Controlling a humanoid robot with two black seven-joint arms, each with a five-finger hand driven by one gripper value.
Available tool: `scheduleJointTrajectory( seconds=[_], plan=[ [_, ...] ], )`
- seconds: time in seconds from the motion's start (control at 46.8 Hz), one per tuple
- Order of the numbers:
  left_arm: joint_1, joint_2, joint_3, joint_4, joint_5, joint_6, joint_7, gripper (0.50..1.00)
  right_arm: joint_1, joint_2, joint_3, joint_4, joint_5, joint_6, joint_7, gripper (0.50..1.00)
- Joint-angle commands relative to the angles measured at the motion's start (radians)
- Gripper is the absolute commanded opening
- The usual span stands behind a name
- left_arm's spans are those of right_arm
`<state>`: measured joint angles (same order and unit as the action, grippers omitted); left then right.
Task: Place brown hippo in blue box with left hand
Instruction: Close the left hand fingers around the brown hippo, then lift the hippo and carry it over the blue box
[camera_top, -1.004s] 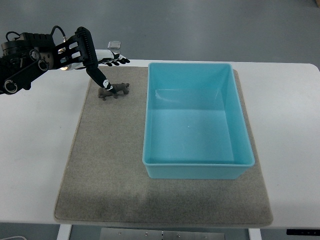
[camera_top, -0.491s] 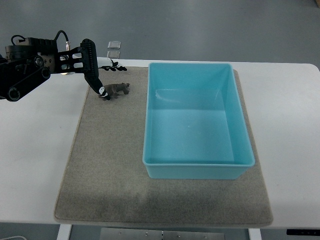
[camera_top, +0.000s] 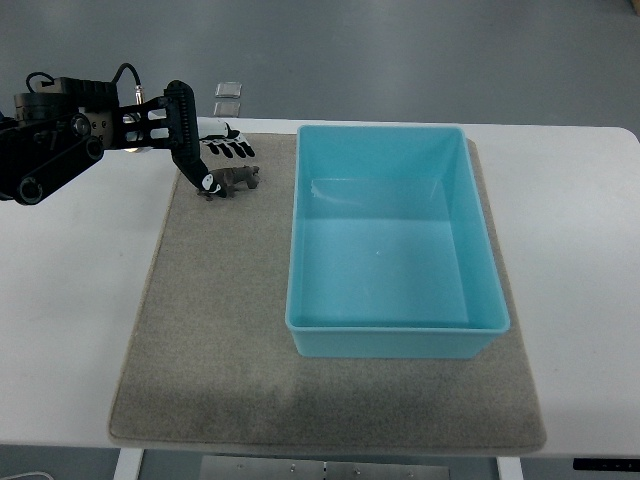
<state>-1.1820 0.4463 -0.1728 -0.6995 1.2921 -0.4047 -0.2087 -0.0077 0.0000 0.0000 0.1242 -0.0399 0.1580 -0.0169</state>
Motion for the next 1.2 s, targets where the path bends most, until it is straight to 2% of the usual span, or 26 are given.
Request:
scheduleJointTrajectory(
  seconds=[0.0, 0.192, 0.235, 0.321, 0.385, 0.491, 0.534, 0.983, 1.175],
  plan=[
    [-0.004, 0.000, 0.039, -0.006, -0.001, 0.001, 0.000, 0.840, 0.002, 0.000, 0.000, 0.000, 0.000, 0.000, 0.000, 0.936],
    [-0.002, -0.001, 0.053, -0.006, -0.001, 0.006, 0.003, 0.840, 0.000, 0.000, 0.000, 0.000, 0.000, 0.000, 0.000, 0.936],
    [-0.004, -0.001, 0.053, -0.005, -0.001, 0.006, 0.005, 0.827, 0.000, 0.000, 0.000, 0.000, 0.000, 0.000, 0.000, 0.936],
    [-0.004, -0.001, 0.055, -0.005, -0.001, 0.017, 0.008, 0.759, 0.000, 0.000, 0.000, 0.000, 0.000, 0.000, 0.000, 0.936],
    [-0.005, -0.001, 0.055, -0.005, -0.001, 0.020, 0.009, 0.656, 0.000, 0.000, 0.000, 0.000, 0.000, 0.000, 0.000, 0.936],
    [-0.005, -0.001, 0.055, -0.003, -0.001, 0.020, 0.012, 0.525, 0.002, 0.000, 0.000, 0.000, 0.000, 0.000, -0.001, 0.936],
    [-0.005, -0.001, 0.055, -0.003, -0.001, 0.021, 0.012, 0.506, 0.000, 0.000, 0.000, 0.000, 0.000, 0.000, 0.000, 0.936],
    [-0.021, -0.003, 0.045, -0.005, -0.014, 0.021, 0.014, 0.500, 0.000, 0.000, 0.000, 0.000, 0.000, 0.000, 0.000, 0.936],
    [-0.059, -0.003, 0.036, -0.008, -0.022, 0.049, 0.014, 0.500, 0.000, 0.000, 0.000, 0.000, 0.000, 0.000, 0.000, 0.936]
  ],
)
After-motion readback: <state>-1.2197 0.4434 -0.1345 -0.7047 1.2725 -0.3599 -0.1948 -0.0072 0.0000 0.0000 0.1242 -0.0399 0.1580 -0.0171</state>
